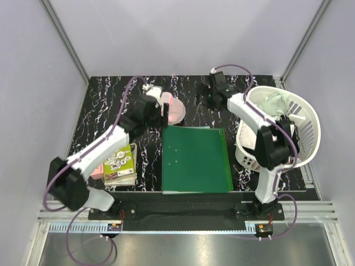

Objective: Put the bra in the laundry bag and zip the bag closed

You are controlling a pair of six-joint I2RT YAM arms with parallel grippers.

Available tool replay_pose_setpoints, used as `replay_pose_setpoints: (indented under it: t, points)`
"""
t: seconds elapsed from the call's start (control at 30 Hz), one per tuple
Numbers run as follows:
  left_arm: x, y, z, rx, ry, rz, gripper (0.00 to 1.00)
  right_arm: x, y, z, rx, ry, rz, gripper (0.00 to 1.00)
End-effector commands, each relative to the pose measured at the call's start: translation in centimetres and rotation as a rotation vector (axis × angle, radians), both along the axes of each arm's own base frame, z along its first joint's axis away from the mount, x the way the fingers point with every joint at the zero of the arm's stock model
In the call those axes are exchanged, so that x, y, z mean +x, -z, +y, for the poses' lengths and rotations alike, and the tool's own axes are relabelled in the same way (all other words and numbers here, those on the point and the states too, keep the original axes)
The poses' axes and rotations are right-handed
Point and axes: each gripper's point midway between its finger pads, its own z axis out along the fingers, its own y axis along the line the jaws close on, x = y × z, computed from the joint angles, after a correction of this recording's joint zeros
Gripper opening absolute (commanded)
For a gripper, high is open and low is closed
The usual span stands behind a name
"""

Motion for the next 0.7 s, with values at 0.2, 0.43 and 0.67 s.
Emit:
replay_pose_setpoints:
  t: [0.2,0.43,0.67]
  points:
    - [-13.8,-4.2,-5.8,-0.347,0.299,-0.246,0.89,-17.3,-5.4,0.2,-0.124,-0.148,-0.228,1.00]
    - [-21.4,-3.1,-3.8,-0.655,0.438,-0.265,0.99,-27.1,-6.2,2.0,0.333,-0.245,-0.273,1.00]
    - [-25.1,-2.6,-1.6,-0.918,0.510,-0.375,0.99,-31.3,-5.7,-1.1,0.636,-0.151,-0.288,1.00]
